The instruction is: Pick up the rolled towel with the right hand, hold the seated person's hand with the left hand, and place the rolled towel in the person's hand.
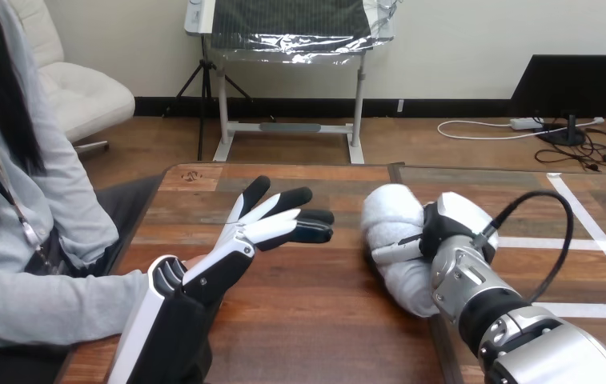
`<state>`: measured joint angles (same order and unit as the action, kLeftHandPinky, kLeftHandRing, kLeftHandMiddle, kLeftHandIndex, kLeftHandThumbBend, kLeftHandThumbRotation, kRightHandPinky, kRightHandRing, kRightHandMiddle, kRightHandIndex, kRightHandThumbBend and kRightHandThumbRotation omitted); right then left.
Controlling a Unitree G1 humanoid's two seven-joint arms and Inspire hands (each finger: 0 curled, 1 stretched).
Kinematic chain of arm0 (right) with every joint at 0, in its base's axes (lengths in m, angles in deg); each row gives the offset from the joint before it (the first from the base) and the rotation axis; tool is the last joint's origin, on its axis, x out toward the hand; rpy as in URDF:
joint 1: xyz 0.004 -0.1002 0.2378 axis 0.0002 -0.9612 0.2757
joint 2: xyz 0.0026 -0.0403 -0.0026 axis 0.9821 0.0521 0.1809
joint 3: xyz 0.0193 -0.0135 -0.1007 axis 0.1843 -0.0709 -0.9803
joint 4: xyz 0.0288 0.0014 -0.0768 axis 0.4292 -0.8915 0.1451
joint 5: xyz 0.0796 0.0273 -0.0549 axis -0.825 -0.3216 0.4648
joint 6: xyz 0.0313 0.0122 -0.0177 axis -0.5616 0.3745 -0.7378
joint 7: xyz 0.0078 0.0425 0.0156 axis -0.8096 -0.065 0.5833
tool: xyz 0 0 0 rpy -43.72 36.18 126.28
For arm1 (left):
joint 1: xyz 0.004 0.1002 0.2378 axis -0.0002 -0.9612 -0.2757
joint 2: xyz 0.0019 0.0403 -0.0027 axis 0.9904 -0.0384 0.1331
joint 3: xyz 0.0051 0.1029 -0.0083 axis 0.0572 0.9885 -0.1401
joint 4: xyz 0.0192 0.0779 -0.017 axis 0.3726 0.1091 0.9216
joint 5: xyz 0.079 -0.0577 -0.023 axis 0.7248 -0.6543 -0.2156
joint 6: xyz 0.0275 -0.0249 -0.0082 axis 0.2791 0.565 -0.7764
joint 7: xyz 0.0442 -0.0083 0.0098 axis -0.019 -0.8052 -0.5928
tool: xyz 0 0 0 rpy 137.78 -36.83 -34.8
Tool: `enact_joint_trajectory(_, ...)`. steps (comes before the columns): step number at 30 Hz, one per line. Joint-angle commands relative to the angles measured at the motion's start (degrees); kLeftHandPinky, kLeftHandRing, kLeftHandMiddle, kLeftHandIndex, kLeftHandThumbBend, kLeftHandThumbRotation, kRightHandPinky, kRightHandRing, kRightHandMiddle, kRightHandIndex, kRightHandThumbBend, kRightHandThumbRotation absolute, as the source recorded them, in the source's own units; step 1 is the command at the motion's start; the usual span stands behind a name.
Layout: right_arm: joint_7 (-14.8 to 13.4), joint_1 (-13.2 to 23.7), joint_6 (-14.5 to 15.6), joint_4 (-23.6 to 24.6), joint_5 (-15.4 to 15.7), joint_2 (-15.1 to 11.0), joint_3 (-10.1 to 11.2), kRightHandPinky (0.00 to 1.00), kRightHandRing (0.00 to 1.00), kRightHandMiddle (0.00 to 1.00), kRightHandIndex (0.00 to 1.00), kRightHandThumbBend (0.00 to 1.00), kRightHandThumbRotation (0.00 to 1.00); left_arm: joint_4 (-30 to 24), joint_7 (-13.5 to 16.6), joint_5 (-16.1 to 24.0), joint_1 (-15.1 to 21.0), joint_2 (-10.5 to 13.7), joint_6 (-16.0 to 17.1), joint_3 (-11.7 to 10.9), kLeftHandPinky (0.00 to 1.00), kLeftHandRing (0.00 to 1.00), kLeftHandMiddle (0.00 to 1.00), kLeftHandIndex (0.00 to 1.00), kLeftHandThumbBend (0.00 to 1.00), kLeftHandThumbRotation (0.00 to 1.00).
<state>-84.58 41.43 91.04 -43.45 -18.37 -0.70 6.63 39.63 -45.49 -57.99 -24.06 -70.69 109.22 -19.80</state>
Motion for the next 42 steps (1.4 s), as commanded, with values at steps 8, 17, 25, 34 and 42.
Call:
enact_joint_trajectory(8, -1.8, -0.7, -3.9, 0.2, 1.6, -2.4, -0.9, 0.24, 0.32, 0.45, 0.64, 0.72, 0.00, -2.0, 1.0, 0.5, 0.9, -0.9, 0.5, -0.8, 1.00, 0.91, 0.81, 0.77, 1.00, 0.69)
enact_joint_trajectory(17, -5.6, -0.6, -9.6, 0.6, 2.3, -4.1, -1.1, 0.33, 0.44, 0.53, 0.59, 0.72, 0.00, -2.0, 1.2, 0.6, 0.7, -0.6, 0.0, -0.6, 1.00, 0.90, 0.80, 0.76, 1.00, 0.68)
enact_joint_trajectory(25, -9.1, -0.3, -14.6, 0.8, 3.3, -5.9, -1.4, 0.36, 0.46, 0.53, 0.52, 0.75, 0.00, -1.2, 0.9, 1.1, 1.2, 0.0, 0.5, -1.2, 1.00, 0.92, 0.83, 0.77, 1.00, 0.65)
enact_joint_trajectory(34, -13.9, 0.3, -19.1, 1.1, 4.3, -7.4, -1.4, 0.23, 0.30, 0.38, 0.32, 0.75, 0.00, -0.1, 1.0, 3.0, 2.1, 0.0, 1.7, -2.7, 1.00, 0.92, 0.84, 0.77, 1.00, 0.67)
enact_joint_trajectory(42, -16.6, 0.9, -23.5, 1.5, 3.7, -8.5, -0.4, 0.19, 0.24, 0.32, 0.28, 0.76, 0.00, -1.3, 0.9, 1.1, 1.2, 1.0, -0.7, -1.9, 1.00, 0.92, 0.83, 0.76, 1.00, 0.66)
